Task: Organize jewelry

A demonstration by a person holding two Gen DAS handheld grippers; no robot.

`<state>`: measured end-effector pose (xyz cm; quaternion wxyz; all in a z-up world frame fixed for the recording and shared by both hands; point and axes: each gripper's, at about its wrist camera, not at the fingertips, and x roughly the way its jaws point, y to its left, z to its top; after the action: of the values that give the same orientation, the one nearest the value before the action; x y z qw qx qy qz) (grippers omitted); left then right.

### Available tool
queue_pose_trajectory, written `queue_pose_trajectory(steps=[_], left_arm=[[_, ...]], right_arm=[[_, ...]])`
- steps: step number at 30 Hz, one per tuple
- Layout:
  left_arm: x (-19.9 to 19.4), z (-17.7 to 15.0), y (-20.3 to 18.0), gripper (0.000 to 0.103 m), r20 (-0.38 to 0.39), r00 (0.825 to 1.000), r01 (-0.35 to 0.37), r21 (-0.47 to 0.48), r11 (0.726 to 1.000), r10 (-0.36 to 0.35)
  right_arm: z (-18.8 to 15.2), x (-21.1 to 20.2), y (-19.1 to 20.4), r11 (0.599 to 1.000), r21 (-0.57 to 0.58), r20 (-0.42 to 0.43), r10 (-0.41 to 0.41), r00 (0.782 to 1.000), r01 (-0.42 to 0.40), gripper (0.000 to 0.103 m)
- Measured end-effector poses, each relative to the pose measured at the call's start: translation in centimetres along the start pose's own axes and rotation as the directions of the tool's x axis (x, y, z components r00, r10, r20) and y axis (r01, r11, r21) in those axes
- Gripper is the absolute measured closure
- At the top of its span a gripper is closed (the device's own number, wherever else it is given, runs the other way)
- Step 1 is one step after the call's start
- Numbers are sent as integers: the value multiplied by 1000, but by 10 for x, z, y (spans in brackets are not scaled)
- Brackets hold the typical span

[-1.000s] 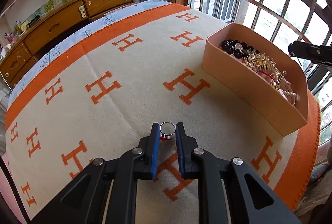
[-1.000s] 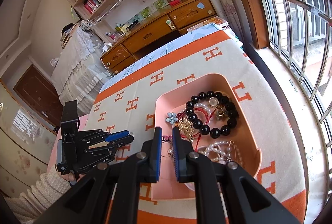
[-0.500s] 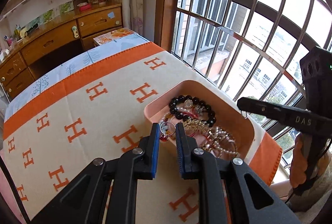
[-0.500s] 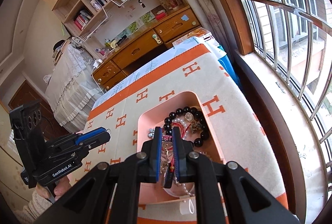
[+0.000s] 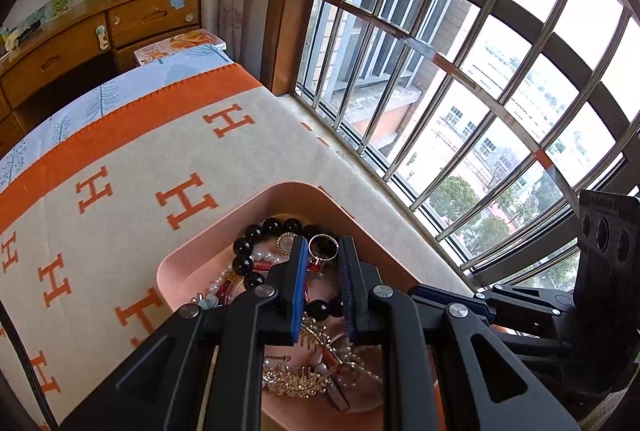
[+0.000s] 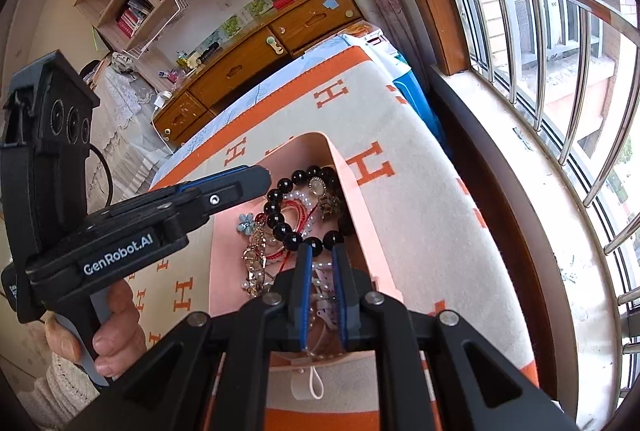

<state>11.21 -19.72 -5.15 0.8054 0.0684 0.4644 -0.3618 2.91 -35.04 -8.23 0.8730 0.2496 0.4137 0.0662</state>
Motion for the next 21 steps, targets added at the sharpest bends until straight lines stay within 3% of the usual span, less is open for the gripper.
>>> queue_pose_trajectory(steps=[4,6,7,11,17,21], left_arm=[[12,-3,2,73,-36,999,16,-37,999,-18],[11,-5,5,49,-35,999,9,-56,998,-11],[8,-7,5,45,-23,1000,1,-62,998,-3],[-9,-14,6,36,21,999,-48,-56,997,49],[-42,-37,19,15,56,987,-143,-111,983,150],[-66,-65,33,14,50,969,-233,-158,960,243]], right_arm=[[0,-2,-3,1000,5,10,10,1000,-10,93],[0,-3,-4,1000,2,13,12,1000,-12,93],[0,-2,-4,1000,2,13,14,1000,-14,93],[0,-1,-1,1000,-3,7,24,1000,-24,93],[-6,1,11,999,-28,-10,38,999,-38,93],[-14,2,28,996,-77,-23,52,998,-54,93]])
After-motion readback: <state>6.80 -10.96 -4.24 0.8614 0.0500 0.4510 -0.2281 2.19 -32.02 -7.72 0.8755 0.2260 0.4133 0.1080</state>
